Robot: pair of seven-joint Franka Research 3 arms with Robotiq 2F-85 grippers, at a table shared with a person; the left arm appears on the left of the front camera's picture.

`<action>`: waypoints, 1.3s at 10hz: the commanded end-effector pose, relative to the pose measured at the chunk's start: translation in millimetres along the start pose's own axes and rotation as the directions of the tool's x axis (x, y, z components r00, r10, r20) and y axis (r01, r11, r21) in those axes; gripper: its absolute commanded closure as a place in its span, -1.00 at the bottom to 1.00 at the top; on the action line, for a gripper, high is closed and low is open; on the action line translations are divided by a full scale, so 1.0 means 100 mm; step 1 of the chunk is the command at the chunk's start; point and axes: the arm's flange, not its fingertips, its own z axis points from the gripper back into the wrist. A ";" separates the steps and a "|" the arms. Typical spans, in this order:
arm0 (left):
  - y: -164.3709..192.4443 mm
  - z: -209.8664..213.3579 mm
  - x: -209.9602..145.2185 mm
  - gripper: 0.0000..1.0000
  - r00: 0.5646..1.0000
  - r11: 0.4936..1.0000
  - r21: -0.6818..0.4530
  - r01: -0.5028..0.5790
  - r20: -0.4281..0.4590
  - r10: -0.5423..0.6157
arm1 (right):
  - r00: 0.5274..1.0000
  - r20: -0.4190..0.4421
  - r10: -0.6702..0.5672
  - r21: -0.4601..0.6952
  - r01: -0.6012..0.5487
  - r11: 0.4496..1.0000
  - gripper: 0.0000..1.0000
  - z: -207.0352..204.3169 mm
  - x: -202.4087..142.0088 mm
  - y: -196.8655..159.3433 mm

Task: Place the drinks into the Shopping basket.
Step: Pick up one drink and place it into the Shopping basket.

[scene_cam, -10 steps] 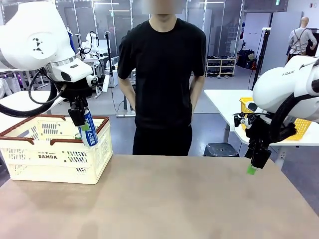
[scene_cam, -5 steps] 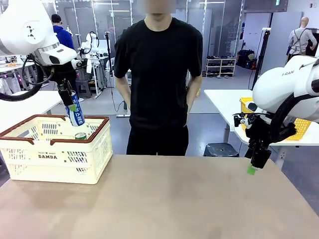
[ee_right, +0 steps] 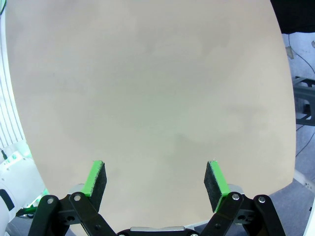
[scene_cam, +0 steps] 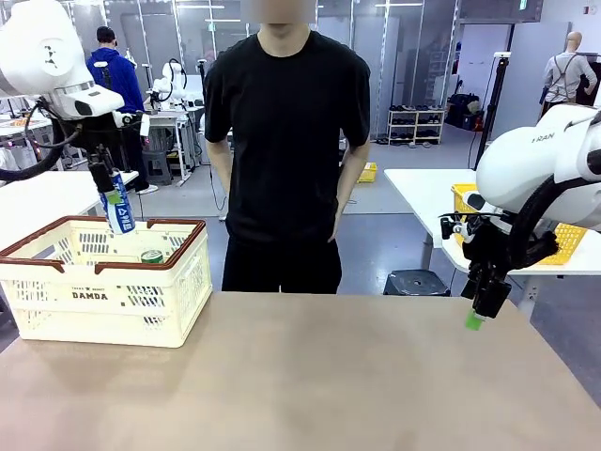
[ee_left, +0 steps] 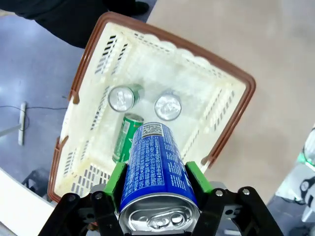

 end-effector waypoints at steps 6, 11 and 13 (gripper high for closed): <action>0.33 -0.29 -0.64 -0.20 0.991 0.991 -0.037 0.132 -0.027 -0.133 | 1.000 0.000 0.003 0.003 -0.003 1.000 -1.00 0.00 -0.01 0.01; 0.40 -0.62 -0.83 -0.20 0.999 0.996 -0.078 0.047 -0.018 -0.049 | 1.000 0.000 0.003 0.003 -0.003 1.000 -1.00 0.00 -0.01 0.01; 0.44 -0.61 -0.84 -0.20 0.995 0.994 -0.071 0.083 -0.046 -0.086 | 1.000 0.000 0.003 0.003 -0.003 1.000 -1.00 0.00 -0.01 0.01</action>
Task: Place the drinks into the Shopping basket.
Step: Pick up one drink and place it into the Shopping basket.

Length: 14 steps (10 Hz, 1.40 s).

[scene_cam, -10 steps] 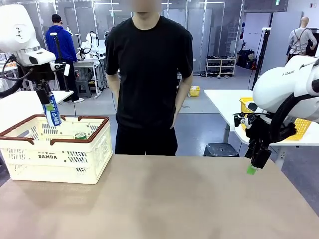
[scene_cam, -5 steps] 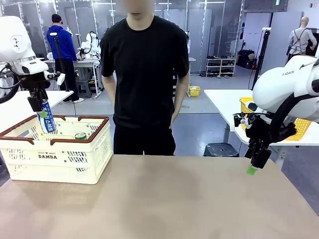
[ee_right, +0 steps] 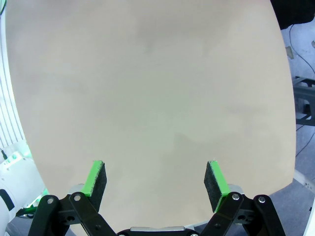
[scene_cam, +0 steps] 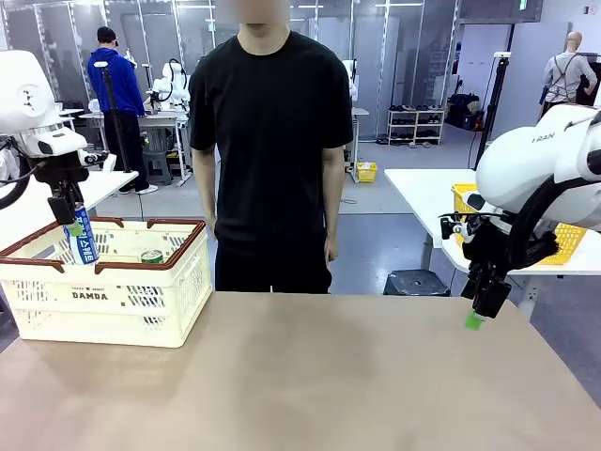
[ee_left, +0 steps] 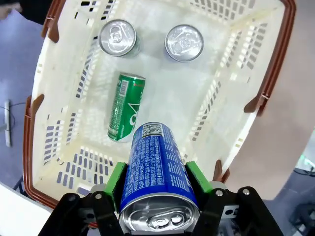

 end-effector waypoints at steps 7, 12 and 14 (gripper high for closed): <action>-0.15 -0.09 0.03 -0.20 0.990 0.990 0.008 -0.141 -0.023 0.141 | 1.000 0.000 0.003 0.003 -0.003 1.000 -1.00 0.00 -0.01 0.01; -0.43 -0.59 -0.01 -0.20 0.927 0.926 0.026 -0.376 0.020 0.376 | 1.000 0.000 0.003 0.003 -0.003 1.000 -1.00 0.00 -0.01 0.01; -0.47 -0.76 -0.02 -0.20 0.887 0.886 0.047 -0.461 0.051 0.459 | 1.000 0.000 0.003 0.003 -0.003 1.000 -1.00 0.00 -0.01 0.01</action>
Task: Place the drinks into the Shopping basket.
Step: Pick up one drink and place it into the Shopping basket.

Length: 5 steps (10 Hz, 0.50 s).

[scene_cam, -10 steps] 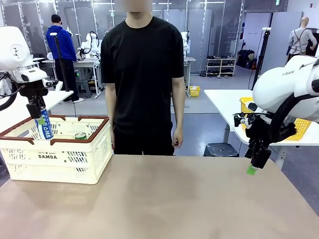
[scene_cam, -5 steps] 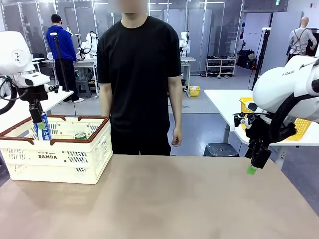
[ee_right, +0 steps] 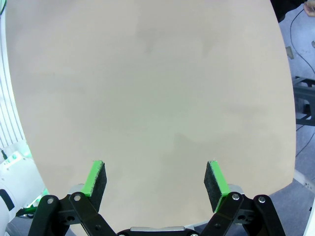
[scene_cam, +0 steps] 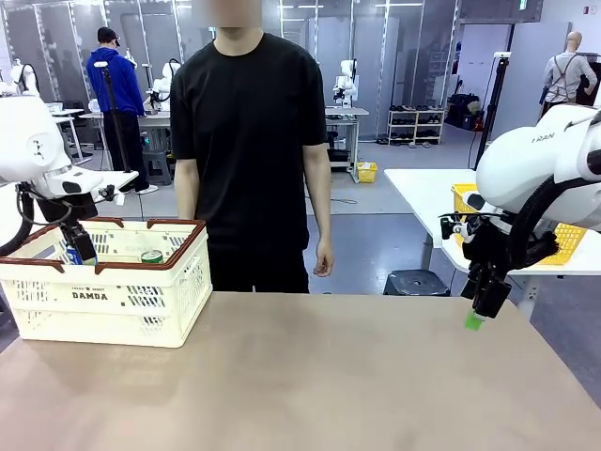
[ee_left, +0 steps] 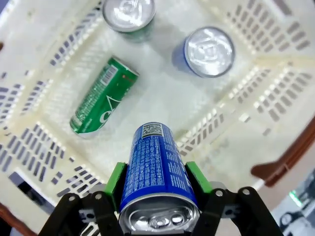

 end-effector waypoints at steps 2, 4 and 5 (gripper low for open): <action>-0.16 -0.11 -0.08 -0.20 0.989 0.989 0.037 -0.143 0.052 0.141 | 1.000 0.000 0.003 0.003 -0.003 1.000 -1.00 0.00 -0.01 0.01; -0.20 -0.22 -0.07 -0.20 0.978 0.979 0.012 -0.205 0.040 0.205 | 1.000 0.000 0.003 0.003 -0.003 1.000 -1.00 0.00 -0.01 0.01; -0.22 -0.28 -0.06 -0.20 0.966 0.966 0.002 -0.258 -0.005 0.258 | 1.000 0.000 0.003 0.003 -0.003 1.000 -1.00 0.00 -0.01 0.01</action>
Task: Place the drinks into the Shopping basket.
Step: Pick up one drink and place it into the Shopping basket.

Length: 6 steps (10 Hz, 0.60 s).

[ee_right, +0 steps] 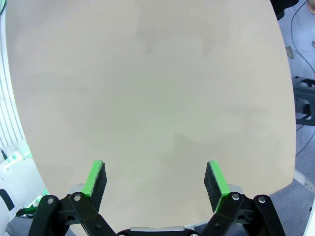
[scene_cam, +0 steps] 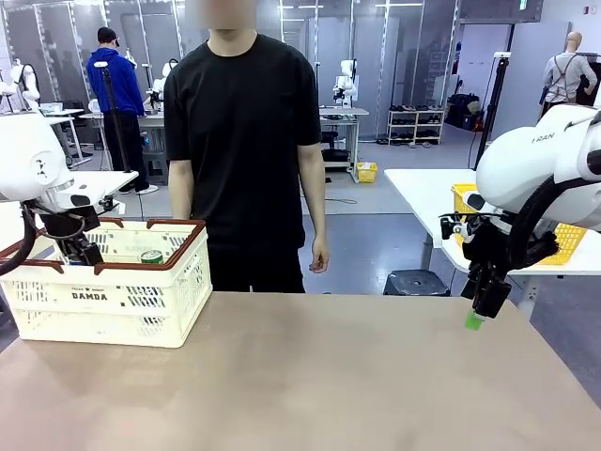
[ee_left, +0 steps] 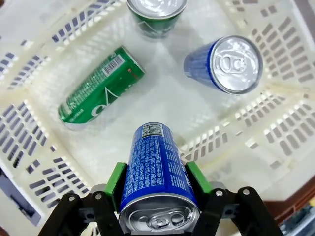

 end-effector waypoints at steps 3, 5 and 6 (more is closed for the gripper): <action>-0.11 -0.08 0.06 -0.20 0.990 0.990 0.003 -0.140 -0.028 0.140 | 1.000 0.000 0.003 0.003 -0.003 1.000 -1.00 0.00 -0.01 0.01; -0.08 -0.15 0.11 -0.20 0.972 0.975 0.013 -0.220 -0.082 0.220 | 1.000 0.000 0.003 0.003 -0.003 1.000 -1.00 0.00 -0.01 0.01; -0.07 -0.19 0.16 -0.20 0.971 0.973 -0.003 -0.231 -0.069 0.230 | 1.000 0.000 0.003 0.003 -0.003 1.000 -1.00 0.00 -0.01 0.01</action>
